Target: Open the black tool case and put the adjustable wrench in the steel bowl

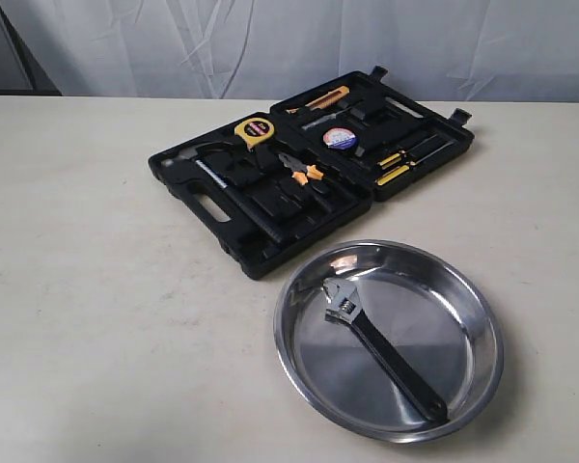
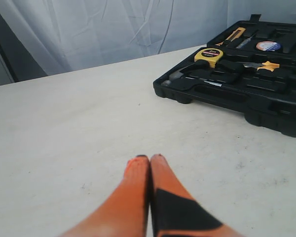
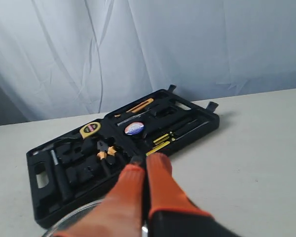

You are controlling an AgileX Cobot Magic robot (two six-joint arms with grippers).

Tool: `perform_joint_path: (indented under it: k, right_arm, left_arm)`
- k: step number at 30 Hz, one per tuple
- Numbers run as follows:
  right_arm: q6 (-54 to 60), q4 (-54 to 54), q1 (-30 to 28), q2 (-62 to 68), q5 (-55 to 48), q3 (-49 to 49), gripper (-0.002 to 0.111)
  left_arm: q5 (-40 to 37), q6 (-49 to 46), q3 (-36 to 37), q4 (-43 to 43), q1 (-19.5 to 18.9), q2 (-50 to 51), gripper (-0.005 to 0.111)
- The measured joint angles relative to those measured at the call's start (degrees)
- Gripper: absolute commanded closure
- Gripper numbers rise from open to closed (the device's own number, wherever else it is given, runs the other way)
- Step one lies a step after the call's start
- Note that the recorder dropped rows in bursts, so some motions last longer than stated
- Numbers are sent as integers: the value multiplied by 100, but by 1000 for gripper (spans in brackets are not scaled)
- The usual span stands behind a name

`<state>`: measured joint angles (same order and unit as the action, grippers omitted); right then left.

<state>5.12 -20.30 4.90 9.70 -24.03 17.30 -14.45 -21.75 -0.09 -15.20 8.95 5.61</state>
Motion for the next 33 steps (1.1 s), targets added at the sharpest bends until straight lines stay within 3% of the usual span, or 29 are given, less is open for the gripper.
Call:
perform_joint_path:
  k: [7, 33]
  right_arm:
    - [79, -158, -64, -929, 1554, -1677, 109]
    - [211, -4, -64, -942, 1665, -1716, 109]
  left_arm:
    - [0, 0, 0, 0, 0, 0, 106]
    - [0, 0, 0, 0, 0, 0, 106]
